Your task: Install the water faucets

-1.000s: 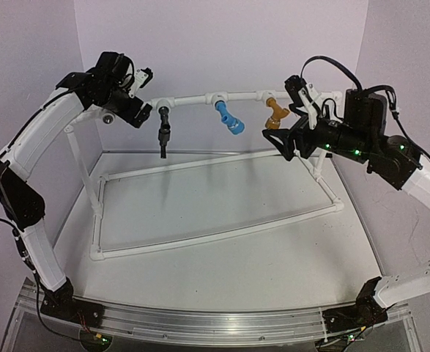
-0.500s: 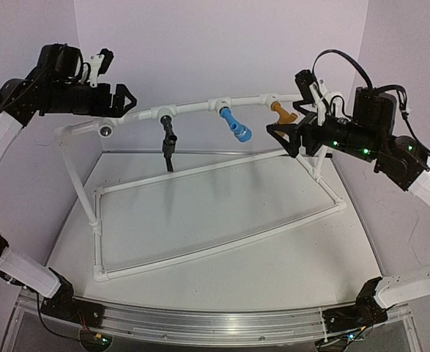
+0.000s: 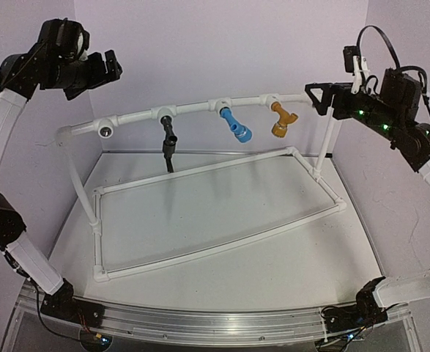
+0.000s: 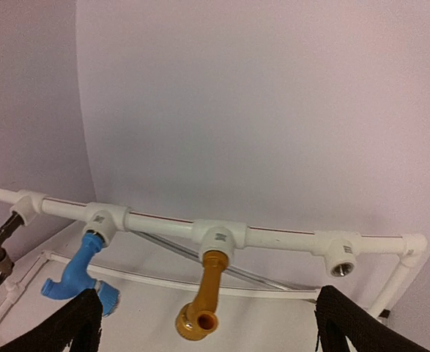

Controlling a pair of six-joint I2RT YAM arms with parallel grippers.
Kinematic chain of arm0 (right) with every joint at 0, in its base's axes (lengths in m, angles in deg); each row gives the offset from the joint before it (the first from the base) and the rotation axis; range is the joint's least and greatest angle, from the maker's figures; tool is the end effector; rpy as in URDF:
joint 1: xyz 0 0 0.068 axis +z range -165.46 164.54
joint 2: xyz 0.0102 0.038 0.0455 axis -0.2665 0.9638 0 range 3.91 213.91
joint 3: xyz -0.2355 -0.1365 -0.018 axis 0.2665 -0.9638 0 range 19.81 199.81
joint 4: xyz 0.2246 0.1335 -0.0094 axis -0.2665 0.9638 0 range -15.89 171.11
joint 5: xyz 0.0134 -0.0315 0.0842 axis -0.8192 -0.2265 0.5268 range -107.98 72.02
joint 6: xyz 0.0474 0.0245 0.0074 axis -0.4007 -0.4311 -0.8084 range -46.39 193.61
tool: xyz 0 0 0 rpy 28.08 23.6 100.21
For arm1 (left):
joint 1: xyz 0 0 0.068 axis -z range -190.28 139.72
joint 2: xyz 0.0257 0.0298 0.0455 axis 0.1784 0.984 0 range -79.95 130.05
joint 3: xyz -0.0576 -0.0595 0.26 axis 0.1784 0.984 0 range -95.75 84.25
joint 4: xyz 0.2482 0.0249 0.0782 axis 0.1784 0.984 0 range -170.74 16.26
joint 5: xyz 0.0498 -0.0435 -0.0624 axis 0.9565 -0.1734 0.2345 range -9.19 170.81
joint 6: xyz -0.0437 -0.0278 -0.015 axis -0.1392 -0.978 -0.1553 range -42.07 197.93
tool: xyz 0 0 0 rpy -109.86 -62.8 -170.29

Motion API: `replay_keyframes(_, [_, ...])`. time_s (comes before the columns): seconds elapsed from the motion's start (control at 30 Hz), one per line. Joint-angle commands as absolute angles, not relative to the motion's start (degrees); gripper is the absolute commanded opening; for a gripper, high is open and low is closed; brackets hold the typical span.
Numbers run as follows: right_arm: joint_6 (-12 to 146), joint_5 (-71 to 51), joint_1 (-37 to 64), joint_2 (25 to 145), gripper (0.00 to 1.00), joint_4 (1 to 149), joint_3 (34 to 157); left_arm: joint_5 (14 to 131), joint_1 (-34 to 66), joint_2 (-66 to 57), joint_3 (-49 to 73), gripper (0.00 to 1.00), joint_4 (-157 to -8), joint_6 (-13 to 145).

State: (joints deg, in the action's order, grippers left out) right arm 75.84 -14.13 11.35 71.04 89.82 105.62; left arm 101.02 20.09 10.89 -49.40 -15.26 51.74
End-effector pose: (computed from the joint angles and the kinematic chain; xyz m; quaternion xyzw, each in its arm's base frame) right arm 0.2127 0.1101 0.4977 -0.1961 0.6601 0.1769 0.7032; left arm 0.2322 -0.1219 0.5467 -0.0674 0.8224 -0.1300 0.5498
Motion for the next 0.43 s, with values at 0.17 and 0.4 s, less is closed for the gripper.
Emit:
replay_keyframes(0.17, [64.4,-12.0,0.8,69.3,0.98,89.1,104.1,101.9,20.0,10.5,-43.8,1.00,-17.4,49.3])
replay_keyframes(0.4, [64.0,-9.2,-1.1,69.1,0.98,89.0,103.9,102.0,20.0,11.8,-44.3,1.00,-19.6,50.6])
